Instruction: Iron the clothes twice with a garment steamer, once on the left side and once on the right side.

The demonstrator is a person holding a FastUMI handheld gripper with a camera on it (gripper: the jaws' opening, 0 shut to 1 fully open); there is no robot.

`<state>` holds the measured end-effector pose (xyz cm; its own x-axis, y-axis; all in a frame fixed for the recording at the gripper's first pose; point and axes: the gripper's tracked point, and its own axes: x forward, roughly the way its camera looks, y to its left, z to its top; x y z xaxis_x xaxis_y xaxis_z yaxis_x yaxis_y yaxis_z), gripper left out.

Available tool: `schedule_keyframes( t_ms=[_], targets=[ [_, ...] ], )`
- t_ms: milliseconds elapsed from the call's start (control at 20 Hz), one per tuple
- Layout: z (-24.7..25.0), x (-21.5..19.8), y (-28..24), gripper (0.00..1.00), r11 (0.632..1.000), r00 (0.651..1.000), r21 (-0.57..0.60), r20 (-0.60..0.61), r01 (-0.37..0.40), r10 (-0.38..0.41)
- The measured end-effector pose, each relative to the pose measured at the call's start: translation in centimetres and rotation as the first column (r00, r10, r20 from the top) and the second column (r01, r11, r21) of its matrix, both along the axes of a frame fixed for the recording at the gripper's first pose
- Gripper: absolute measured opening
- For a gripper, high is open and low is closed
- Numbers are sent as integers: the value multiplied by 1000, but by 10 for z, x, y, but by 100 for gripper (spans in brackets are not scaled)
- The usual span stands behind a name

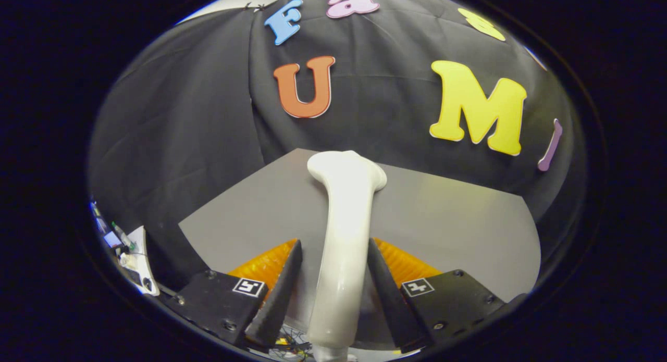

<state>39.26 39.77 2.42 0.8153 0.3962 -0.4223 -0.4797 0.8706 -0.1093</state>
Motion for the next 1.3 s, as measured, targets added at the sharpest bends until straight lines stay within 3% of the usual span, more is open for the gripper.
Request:
schedule_keyframes(
  t_ms=[150,350,550,950,1300],
  targets=[
    [-2,-4,5,45,999,999,30,-31,-23,24],
    [4,-13,-8,38,993,1000,113,8,-14,13],
    [3,-41,-33,38,991,1000,132,15,-21,19],
    [77,-125,-114,37,971,989,230,149,-58,24],
    [128,-190,-233,37,933,964,358,237,25,-117]
  ],
)
